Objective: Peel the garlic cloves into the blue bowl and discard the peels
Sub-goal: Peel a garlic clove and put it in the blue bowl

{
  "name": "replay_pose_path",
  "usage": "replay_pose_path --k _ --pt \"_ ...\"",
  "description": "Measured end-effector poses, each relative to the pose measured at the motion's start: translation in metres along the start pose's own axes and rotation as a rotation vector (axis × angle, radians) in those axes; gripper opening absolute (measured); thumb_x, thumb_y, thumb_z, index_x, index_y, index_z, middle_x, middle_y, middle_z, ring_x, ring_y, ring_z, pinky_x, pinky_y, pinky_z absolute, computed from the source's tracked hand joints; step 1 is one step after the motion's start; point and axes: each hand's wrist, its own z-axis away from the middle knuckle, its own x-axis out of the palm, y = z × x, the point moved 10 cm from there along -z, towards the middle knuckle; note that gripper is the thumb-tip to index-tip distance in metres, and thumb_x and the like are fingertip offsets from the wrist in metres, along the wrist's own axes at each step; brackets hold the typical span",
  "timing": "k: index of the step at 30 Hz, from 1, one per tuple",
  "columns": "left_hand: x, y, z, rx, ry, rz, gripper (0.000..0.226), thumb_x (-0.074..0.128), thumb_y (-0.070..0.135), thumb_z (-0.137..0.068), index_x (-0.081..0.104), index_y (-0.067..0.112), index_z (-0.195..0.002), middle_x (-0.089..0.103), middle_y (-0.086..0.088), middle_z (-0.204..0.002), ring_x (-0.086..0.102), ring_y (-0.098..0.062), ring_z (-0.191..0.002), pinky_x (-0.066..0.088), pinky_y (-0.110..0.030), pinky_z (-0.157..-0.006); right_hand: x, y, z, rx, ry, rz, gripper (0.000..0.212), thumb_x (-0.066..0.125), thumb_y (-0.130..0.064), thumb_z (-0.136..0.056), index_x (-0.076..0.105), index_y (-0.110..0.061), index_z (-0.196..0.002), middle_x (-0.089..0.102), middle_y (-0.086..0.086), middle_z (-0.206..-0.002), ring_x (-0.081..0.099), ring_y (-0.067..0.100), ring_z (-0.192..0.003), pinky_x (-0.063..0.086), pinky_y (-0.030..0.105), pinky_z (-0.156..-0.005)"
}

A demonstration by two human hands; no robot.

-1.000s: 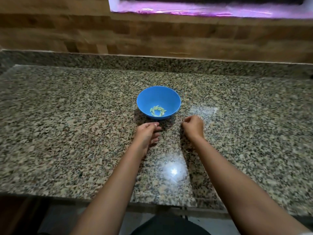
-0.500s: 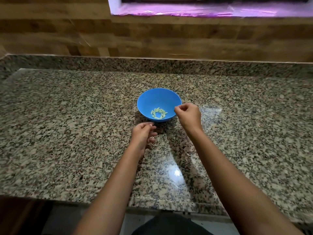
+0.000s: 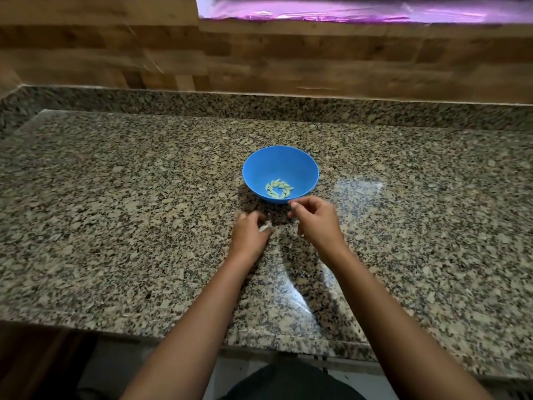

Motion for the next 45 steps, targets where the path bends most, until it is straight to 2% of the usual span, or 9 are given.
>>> replay_pose_path --k 8,13,24,27,29,33,35,37,45 --pt "0.002 -0.008 0.003 0.020 -0.010 -0.001 0.019 0.067 0.017 -0.083 0.063 0.009 -0.100 0.062 -0.010 -0.102 0.058 -0.020 -0.090 0.042 -0.024 -0.074 0.021 0.057 0.005 0.193 -0.174 0.187 0.016 0.060 -0.011 -0.090 0.063 -0.010 -0.106 0.068 0.008 -0.098 0.056 0.009 -0.061 0.043 0.018 -0.046" --pt "0.000 -0.008 0.006 0.051 -0.043 0.008 0.021 0.069 0.015 -0.081 0.065 0.005 -0.099 0.065 -0.010 -0.096 0.057 -0.015 -0.082 0.040 -0.020 -0.070 0.051 0.045 -0.003 0.048 -0.309 0.374 0.035 0.063 -0.007 -0.087 0.062 -0.014 -0.121 0.066 0.003 -0.114 0.062 0.012 -0.095 0.052 0.029 -0.086" --pt "-0.001 -0.023 0.012 -0.041 -0.115 0.306 0.009 0.065 0.010 -0.086 0.062 0.010 -0.094 0.065 -0.007 -0.084 0.061 -0.015 -0.069 0.054 -0.029 -0.066 0.057 0.046 -0.008 0.091 -0.315 0.440 0.015 0.055 -0.016 -0.093 0.065 -0.007 -0.097 0.064 0.004 -0.083 0.057 0.015 -0.072 0.043 0.026 -0.056" --pt "0.003 -0.029 0.013 -0.120 -0.152 0.523 0.010 0.059 0.005 -0.090 0.060 0.007 -0.100 0.062 -0.005 -0.082 0.061 -0.013 -0.064 0.053 -0.021 -0.060 0.049 0.044 -0.013 0.097 -0.281 0.427 0.016 0.057 -0.018 -0.092 0.066 -0.007 -0.100 0.061 0.001 -0.078 0.052 0.011 -0.064 0.040 0.024 -0.054" --pt "0.002 -0.031 0.015 -0.172 -0.158 0.661 0.013 0.058 0.003 -0.090 0.060 0.002 -0.103 0.062 -0.006 -0.084 0.062 -0.014 -0.066 0.055 -0.021 -0.063 0.048 0.041 -0.013 0.095 -0.281 0.411 0.022 0.057 -0.015 -0.093 0.065 -0.007 -0.112 0.067 0.005 -0.091 0.053 0.009 -0.064 0.042 0.023 -0.056" --pt "0.006 -0.025 0.021 -0.283 -0.219 1.085 0.010 0.055 -0.007 -0.087 0.059 -0.004 -0.096 0.062 -0.012 -0.088 0.065 -0.014 -0.068 0.056 -0.018 -0.062 0.048 0.030 -0.007 0.034 -0.284 0.359 0.028 0.061 -0.017 -0.090 0.064 -0.009 -0.117 0.067 0.006 -0.112 0.063 0.015 -0.094 0.051 0.032 -0.085" --pt "0.007 -0.023 0.022 -0.308 -0.222 1.213 0.009 0.052 -0.010 -0.088 0.058 -0.004 -0.092 0.062 -0.014 -0.086 0.068 -0.013 -0.064 0.057 -0.019 -0.062 0.048 0.029 -0.001 0.045 -0.267 0.226 0.015 0.065 -0.017 -0.088 0.069 -0.011 -0.100 0.070 0.004 -0.092 0.064 0.012 -0.075 0.052 0.028 -0.067" --pt "0.010 -0.022 0.022 -0.321 -0.217 1.260 0.009 0.051 -0.010 -0.088 0.058 -0.003 -0.088 0.062 -0.015 -0.083 0.068 -0.012 -0.062 0.057 -0.019 -0.063 0.047 0.029 0.003 0.060 -0.255 0.177 0.005 0.066 -0.017 -0.086 0.069 -0.013 -0.087 0.068 0.002 -0.076 0.057 0.010 -0.059 0.044 0.024 -0.051" --pt "0.018 -0.022 0.024 -0.365 -0.217 1.159 0.003 0.059 0.001 -0.087 0.060 0.000 -0.090 0.062 -0.007 -0.071 0.060 -0.003 -0.049 0.050 -0.012 -0.050 0.049 0.031 0.007 0.046 -0.207 0.152 0.008 0.069 -0.016 -0.084 0.070 -0.008 -0.085 0.067 0.002 -0.070 0.054 0.007 -0.052 0.041 0.022 -0.049"
